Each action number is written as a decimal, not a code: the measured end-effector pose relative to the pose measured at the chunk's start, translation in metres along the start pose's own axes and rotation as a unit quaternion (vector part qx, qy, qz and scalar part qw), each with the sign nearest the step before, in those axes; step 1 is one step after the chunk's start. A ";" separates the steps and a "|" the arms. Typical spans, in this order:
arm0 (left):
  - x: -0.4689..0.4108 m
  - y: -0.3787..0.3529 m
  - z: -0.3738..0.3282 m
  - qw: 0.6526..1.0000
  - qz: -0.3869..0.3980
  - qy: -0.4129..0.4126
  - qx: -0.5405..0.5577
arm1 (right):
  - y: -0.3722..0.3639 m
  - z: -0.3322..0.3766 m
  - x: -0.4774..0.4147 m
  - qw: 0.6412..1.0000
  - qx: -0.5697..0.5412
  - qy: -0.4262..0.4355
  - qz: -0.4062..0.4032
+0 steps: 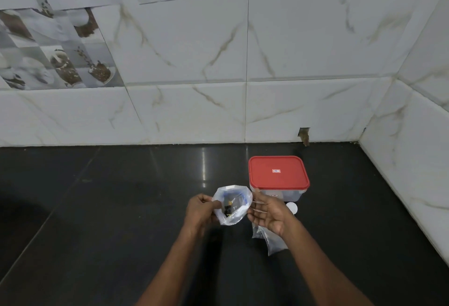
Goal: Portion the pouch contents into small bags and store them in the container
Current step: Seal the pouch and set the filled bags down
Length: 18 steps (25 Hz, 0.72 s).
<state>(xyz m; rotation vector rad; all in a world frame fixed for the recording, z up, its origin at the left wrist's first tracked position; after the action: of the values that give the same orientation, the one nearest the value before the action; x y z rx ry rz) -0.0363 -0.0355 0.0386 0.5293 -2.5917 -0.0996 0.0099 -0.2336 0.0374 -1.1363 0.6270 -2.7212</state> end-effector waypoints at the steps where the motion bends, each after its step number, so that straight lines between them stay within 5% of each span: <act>1: -0.001 0.000 -0.002 1.000 0.014 0.010 0.010 | -0.001 0.000 0.001 1.000 -0.004 -0.004 -0.008; 12: -0.005 0.012 0.007 0.987 0.124 0.087 0.061 | -0.016 -0.013 0.005 0.996 0.072 -0.034 -0.046; 15: -0.002 0.014 0.006 0.984 0.148 0.093 0.024 | -0.018 -0.012 0.001 0.982 0.159 0.024 -0.096; 18: 0.000 0.004 0.004 0.994 0.085 0.065 -0.038 | -0.027 -0.015 -0.003 0.945 0.261 0.143 -0.136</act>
<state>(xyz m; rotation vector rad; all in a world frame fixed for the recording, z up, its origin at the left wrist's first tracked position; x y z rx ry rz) -0.0398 -0.0317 0.0355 0.2759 -2.4832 -0.1030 0.0022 -0.2034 0.0376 -0.7454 -0.2537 -3.0296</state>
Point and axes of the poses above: each hand's wrist, its own x-axis away from the middle knuckle, its own y-axis out of the back of the hand, z = x × y, the point moved 2 cm from there along -x, towards the middle knuckle, and after that the axes turned 6 degrees about -x, right-handed, at the moved point
